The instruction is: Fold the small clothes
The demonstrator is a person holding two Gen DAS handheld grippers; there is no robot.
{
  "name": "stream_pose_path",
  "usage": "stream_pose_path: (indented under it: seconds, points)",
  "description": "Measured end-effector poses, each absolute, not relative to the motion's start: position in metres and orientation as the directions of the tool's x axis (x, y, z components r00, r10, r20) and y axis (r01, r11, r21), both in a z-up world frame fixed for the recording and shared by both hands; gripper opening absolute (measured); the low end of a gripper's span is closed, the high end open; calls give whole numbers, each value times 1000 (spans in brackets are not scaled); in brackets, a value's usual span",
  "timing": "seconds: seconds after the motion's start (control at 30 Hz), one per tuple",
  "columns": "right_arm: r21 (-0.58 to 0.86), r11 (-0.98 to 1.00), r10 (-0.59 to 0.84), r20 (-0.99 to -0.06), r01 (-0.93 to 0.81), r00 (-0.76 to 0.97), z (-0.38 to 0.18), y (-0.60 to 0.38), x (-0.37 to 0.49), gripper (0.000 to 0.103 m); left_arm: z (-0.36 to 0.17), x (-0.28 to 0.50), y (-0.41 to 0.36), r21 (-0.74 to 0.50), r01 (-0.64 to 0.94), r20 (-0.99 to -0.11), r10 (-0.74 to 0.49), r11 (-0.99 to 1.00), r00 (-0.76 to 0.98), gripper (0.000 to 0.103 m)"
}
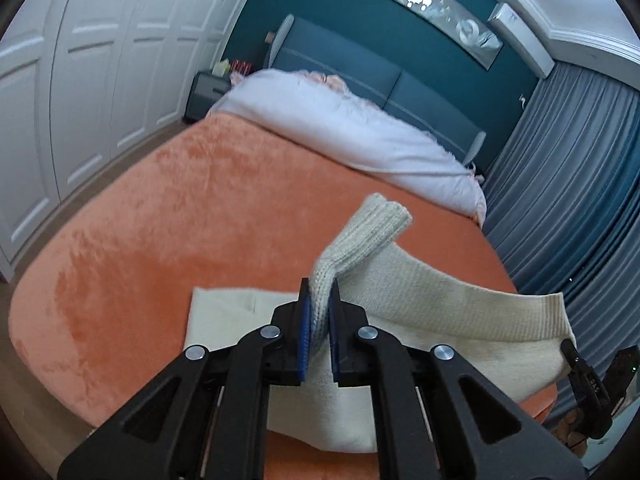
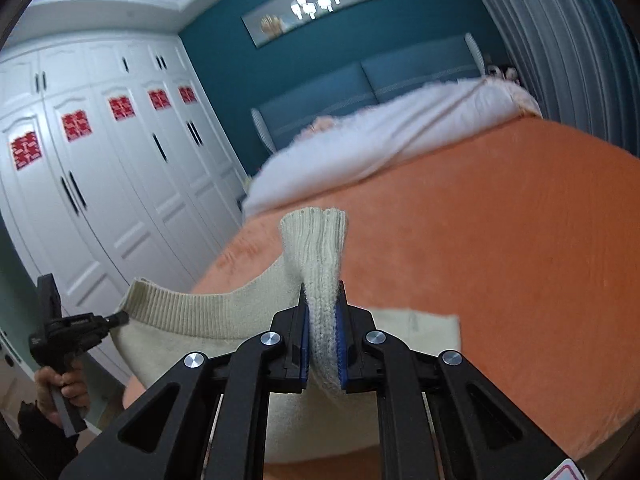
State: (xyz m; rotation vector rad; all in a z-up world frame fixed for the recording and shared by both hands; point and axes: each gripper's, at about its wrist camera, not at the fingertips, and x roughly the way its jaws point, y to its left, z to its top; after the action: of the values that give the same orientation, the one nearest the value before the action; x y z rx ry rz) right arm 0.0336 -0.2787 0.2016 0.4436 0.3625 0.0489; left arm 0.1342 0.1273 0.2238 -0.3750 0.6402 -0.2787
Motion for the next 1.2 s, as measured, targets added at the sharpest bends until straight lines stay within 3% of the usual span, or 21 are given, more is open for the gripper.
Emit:
stream_pose_path:
  seconds: [0.1,0.2,0.3,0.37,0.47,0.53,0.57,0.6,0.67,0.77,0.87,1.13,1.17,1.2]
  points:
    - [412,907,61,-331,86,942,197,-294,60,10,222,169,127,-384,90,-543,-304,919,783,7]
    - [479,855,84,-504,197,860,130,-323,114,10,160,224,119,-362,7,-692,-274,932,668,7]
    - [425,838,116,-753,343,648,30,-332,161,11,66,264,96,-205,-33,-859,-163,978,486,8]
    - [366,839,95,-827,403,554,-4,-326,165,12,28,264,87,-118,-60,-907,-83,991,414,9]
    - [374,839,46,-773,396,633,18,-317,138,18,36,240,98,-190,-79,-877,-133,979,462,14]
    - [374,848,42,-753,375,657,34,-315,117,20,47,221,109,-224,-93,-862,-153,970,483,29]
    - [375,847,38,-750,377,660,38,-315,104,28,52,209,115,-227,-107,-857,-146,968,494,41]
    - [375,843,36,-754,386,656,39,-314,91,41,56,195,122,-234,-127,-853,-140,964,503,48]
    - [359,839,27,-779,409,627,34,-309,64,55,55,166,135,-264,-158,-858,-157,951,489,54]
    - [323,835,20,-826,445,564,22,-295,29,58,43,131,153,-320,-248,-858,-169,914,485,76]
    - [364,800,64,-842,476,535,3,-282,6,62,28,104,158,-442,-258,-829,-282,859,483,81]
    - [542,689,201,-780,481,592,-23,-279,30,70,-14,118,169,-578,-451,-795,-345,680,500,84]
    - [556,671,195,-771,491,606,-23,-282,33,70,-14,121,171,-590,-465,-787,-342,660,514,83]
    - [576,649,193,-757,497,625,-24,-286,36,70,-12,125,172,-593,-465,-782,-333,657,527,72]
